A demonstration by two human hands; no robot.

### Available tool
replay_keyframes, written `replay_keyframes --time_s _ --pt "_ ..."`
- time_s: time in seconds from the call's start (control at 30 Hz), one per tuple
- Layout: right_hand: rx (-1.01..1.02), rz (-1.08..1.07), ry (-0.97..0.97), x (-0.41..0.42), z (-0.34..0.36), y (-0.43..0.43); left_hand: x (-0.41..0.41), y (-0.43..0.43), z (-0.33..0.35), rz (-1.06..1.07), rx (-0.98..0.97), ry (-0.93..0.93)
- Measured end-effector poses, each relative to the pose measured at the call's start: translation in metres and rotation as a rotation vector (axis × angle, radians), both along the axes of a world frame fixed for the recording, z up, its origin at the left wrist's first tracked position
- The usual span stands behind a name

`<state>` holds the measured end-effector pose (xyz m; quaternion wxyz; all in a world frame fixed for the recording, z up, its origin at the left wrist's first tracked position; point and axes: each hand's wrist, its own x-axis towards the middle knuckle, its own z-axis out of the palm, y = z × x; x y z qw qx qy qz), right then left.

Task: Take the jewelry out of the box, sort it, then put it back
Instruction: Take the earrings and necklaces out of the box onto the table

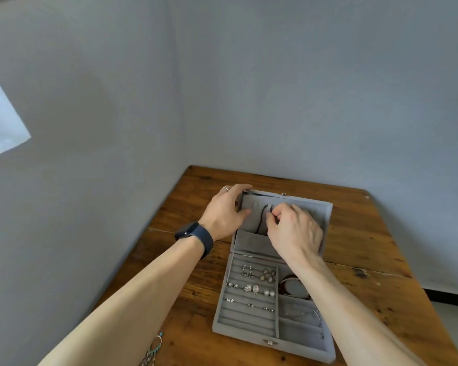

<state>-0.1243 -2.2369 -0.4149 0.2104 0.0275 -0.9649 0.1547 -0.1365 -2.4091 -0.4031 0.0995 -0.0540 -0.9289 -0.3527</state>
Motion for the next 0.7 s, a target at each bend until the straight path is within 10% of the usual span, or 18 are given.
replay_keyframes --time_s 0.7 --pt "-0.276 0.462 0.207 0.033 0.118 0.028 0.056 0.019 0.111 -0.118 0.023 0.132"
